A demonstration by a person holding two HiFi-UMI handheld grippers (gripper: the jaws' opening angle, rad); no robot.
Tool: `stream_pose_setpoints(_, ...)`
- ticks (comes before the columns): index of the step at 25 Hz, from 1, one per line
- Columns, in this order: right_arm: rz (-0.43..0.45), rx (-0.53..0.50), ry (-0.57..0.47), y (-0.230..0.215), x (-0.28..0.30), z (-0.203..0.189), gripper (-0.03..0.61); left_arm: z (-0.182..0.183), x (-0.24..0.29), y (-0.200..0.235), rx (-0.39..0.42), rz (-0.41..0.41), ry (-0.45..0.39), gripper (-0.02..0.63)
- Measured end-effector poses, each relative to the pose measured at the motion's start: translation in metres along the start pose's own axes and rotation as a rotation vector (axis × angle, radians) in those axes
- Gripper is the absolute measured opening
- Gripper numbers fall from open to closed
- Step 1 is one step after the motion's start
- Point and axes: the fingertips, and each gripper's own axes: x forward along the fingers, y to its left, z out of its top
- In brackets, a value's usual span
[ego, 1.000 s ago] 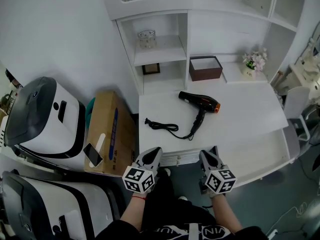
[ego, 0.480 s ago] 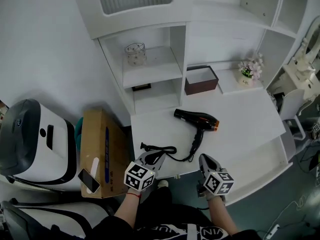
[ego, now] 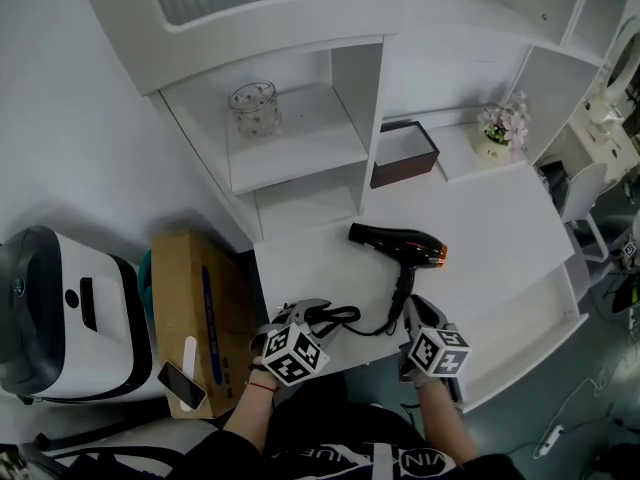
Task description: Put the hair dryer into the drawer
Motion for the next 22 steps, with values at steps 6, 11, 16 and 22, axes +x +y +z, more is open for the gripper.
stream_pose_setpoints(6, -0.086, 0.02, 0.03, -0.011, 0.021, 0.008, 0.081, -0.03, 0.01, 0.007, 0.227, -0.097, 0.229, 0.249)
stream_pose_setpoints(11, -0.123, 0.068, 0.072, -0.015, 0.042, 0.008, 0.145, -0.049, 0.018, 0.01, 0.27, -0.177, 0.303, 0.249)
stream_pose_setpoints(16, -0.19, 0.095, 0.118, -0.025, 0.057, 0.008, 0.184, -0.056, 0.02, 0.005, 0.278, -0.261, 0.314, 0.249)
stream_pose_setpoints(22, -0.232, 0.116, 0.173, -0.033, 0.077, 0.01, 0.206, -0.06, 0.02, 0.004, 0.293, -0.276, 0.308, 0.249)
